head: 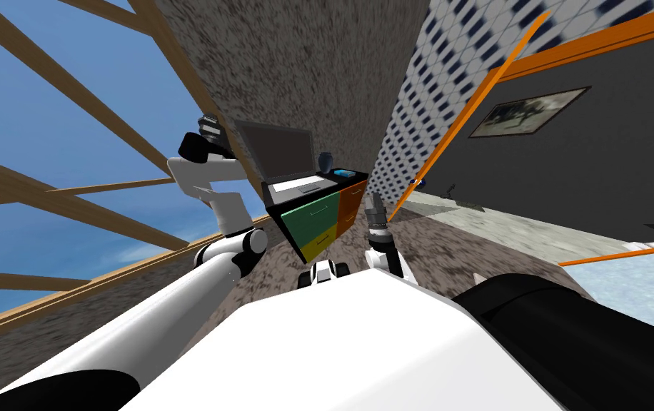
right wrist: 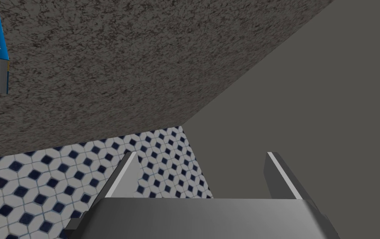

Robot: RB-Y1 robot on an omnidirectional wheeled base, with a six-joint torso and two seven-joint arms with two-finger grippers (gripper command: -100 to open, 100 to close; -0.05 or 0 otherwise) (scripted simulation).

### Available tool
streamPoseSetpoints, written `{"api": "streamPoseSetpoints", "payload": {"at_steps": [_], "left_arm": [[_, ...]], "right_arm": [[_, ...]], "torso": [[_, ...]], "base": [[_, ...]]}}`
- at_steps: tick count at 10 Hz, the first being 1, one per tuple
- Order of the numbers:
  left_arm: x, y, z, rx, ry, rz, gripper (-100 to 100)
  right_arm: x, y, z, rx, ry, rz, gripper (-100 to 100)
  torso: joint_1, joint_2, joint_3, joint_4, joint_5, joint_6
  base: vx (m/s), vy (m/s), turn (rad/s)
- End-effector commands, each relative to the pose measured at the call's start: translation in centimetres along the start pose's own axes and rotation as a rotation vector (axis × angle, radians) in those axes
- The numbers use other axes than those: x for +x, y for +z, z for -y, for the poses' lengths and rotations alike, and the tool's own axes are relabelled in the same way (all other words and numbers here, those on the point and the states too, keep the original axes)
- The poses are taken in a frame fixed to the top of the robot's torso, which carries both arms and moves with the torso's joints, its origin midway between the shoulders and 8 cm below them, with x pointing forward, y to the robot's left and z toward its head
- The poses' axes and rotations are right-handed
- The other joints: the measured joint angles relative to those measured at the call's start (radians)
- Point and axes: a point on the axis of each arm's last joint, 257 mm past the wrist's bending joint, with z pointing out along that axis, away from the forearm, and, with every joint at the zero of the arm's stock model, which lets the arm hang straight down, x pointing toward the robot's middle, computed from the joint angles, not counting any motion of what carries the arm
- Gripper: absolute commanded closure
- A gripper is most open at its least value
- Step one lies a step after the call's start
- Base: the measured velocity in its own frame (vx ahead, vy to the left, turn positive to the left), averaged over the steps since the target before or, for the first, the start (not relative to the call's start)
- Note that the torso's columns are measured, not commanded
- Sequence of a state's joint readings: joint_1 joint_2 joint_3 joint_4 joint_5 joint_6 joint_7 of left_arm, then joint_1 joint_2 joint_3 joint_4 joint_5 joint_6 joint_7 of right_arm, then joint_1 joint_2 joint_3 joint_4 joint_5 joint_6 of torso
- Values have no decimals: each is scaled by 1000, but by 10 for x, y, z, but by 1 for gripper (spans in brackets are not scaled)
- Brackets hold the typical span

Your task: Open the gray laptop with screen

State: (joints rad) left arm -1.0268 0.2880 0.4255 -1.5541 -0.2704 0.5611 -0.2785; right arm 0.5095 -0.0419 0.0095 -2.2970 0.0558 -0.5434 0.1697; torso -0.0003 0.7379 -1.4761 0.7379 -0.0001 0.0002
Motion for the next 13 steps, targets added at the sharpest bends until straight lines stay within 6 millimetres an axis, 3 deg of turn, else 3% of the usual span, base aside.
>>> {"api": "streamPoseSetpoints", "payload": {"at_steps": [1,3,6,7,8,9,10,11,12,13], "left_arm": [[-10,16,-3,-70,25,11,-100],[-8,20,10,-58,13,8,-100],[-27,36,4,-146,48,25,-100],[-22,40,11,-144,40,15,-100],[-34,44,8,-181,57,28,-100],[-30,47,12,-182,53,18,-100],[-43,51,11,-215,68,31,-100],[-35,54,9,-228,67,14,-100],[-46,58,10,-256,80,23,-100],[-41,60,7,-267,81,11,-100]], "right_arm": [[0,0,0,0,0,0,0],[0,0,0,0,0,0,0],[0,0,0,0,0,0,0],[0,0,0,0,0,0,0],[0,0,0,0,0,0,0],[0,0,0,0,0,0,0],[0,0,0,0,0,0,0],[0,0,0,0,0,0,0],[0,0,0,0,0,0,0],[0,0,0,0,0,0,0]], "torso": [[0,0,0,0,0,0],[0,0,0,0,0,0],[0,0,0,0,0,0],[0,0,0,0,0,0],[0,0,0,0,0,0],[0,0,0,0,0,0],[0,0,0,0,0,0],[0,0,0,0,0,0],[0,0,0,0,0,0],[0,0,0,0,0,0]], "base": [[12,-2,-49],[8,-1,-10],[13,-8,-38],[17,-9,-18],[19,-13,-40],[17,-14,-20],[25,-23,-35],[20,-18,-15],[20,-21,-30],[21,-20,-15]]}}
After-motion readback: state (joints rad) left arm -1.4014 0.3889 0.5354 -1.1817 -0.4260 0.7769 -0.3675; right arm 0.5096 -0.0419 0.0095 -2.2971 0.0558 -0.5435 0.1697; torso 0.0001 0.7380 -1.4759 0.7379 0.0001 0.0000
